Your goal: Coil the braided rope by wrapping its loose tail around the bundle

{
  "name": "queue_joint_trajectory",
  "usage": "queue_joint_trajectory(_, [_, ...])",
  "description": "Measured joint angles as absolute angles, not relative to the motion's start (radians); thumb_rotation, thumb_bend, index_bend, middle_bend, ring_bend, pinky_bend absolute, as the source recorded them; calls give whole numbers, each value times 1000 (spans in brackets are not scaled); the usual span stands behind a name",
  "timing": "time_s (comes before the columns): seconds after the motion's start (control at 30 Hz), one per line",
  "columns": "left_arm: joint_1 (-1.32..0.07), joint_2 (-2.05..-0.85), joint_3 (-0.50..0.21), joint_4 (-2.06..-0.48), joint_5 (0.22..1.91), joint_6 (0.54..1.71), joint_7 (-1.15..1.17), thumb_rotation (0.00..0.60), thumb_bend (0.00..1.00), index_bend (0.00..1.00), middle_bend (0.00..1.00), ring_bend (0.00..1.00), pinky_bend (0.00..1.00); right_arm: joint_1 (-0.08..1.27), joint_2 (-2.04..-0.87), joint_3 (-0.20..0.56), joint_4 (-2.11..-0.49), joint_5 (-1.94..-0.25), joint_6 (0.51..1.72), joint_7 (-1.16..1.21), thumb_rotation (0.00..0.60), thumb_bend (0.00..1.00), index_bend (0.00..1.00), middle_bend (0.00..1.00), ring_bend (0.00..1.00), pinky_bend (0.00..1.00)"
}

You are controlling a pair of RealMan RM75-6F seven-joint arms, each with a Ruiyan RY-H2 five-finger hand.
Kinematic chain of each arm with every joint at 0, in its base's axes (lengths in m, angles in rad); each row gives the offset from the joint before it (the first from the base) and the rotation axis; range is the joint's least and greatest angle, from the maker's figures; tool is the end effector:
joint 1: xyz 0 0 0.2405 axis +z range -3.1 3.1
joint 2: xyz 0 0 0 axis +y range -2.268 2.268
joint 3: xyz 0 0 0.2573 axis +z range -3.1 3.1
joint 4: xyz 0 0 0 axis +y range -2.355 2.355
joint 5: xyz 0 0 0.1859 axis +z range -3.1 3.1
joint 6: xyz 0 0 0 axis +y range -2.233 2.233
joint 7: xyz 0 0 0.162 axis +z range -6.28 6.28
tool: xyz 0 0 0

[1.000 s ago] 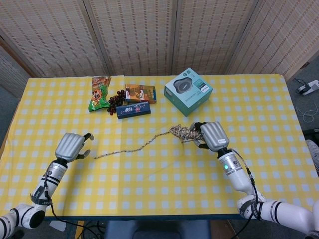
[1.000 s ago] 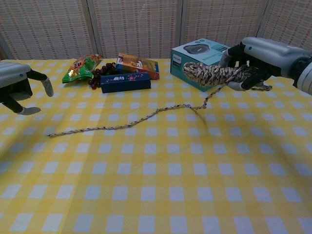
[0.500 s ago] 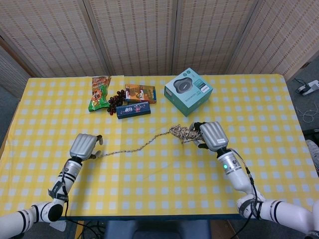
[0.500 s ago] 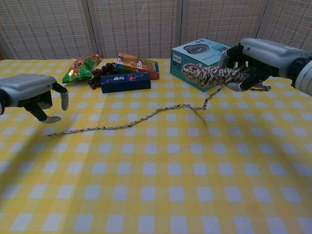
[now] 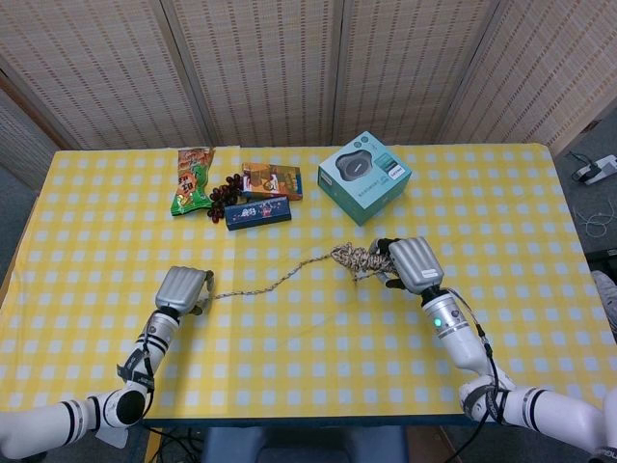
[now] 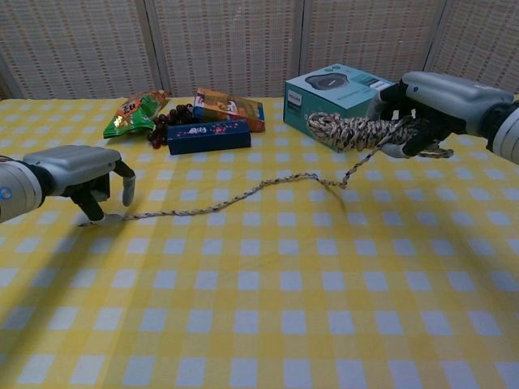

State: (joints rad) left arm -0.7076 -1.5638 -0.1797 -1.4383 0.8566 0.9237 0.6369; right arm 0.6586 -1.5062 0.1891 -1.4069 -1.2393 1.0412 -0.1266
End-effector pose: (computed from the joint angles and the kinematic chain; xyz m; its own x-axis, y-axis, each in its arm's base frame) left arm -0.1953 0.3569 -0.0049 0.5792 0.3376 0.7420 0.8151 -0.2294 -0.5319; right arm -0.1756 -0.3611 0.0360 0.3354 -0.1775 0.9252 -0.9099 -0.3154 0.2694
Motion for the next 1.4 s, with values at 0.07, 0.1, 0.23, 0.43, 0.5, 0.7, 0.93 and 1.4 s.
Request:
queue_joint_trajectory(0.07, [-720,-1573,-176,-1437,832,925,656,600,315,595,1000,1000,1000,659,-1509,189,-1399,-1241,1037,-120,600,570,711,620,564,647])
queue_joint_trajectory(0.1, [-725,-1576,-175,-1436,823,925,662,600,316,595,1000,1000,1000,659,-1510,188,-1397,-1242,1036,-117,600,570,711,620,564,647])
queue_joint_trajectory(0.23, [-741,-1587,-169,-1429,787,927,679,600,321,596,1000,1000,1000,659,-1512,189,-1387,-1248,1031,-106,600,570,711,620,564,647])
queue_joint_trajectory(0.43, [-761,-1597,-161,-1420,742,929,694,600,381,603,1000,1000,1000,659,-1514,189,-1376,-1252,1026,-91,600,570,711,620,564,647])
queue_joint_trajectory(0.5, [-767,-1599,-160,-1419,733,932,693,600,396,607,1000,1000,1000,659,-1516,190,-1373,-1253,1024,-88,600,570,711,620,564,647])
queue_joint_trajectory(0.7, [-777,-1597,-155,-1424,715,934,689,600,400,613,1000,1000,1000,658,-1520,190,-1364,-1254,1020,-82,600,570,711,620,564,647])
queue_joint_trajectory(0.93, [-789,-1601,-144,-1423,695,938,690,600,402,634,1000,1000,1000,657,-1523,191,-1358,-1255,1019,-78,600,570,711,620,564,647])
queue_joint_trajectory(1.4, [-798,-1613,-132,-1407,686,947,673,600,425,706,1000,1000,1000,653,-1521,192,-1357,-1252,1014,-79,600,570,716,620,565,647])
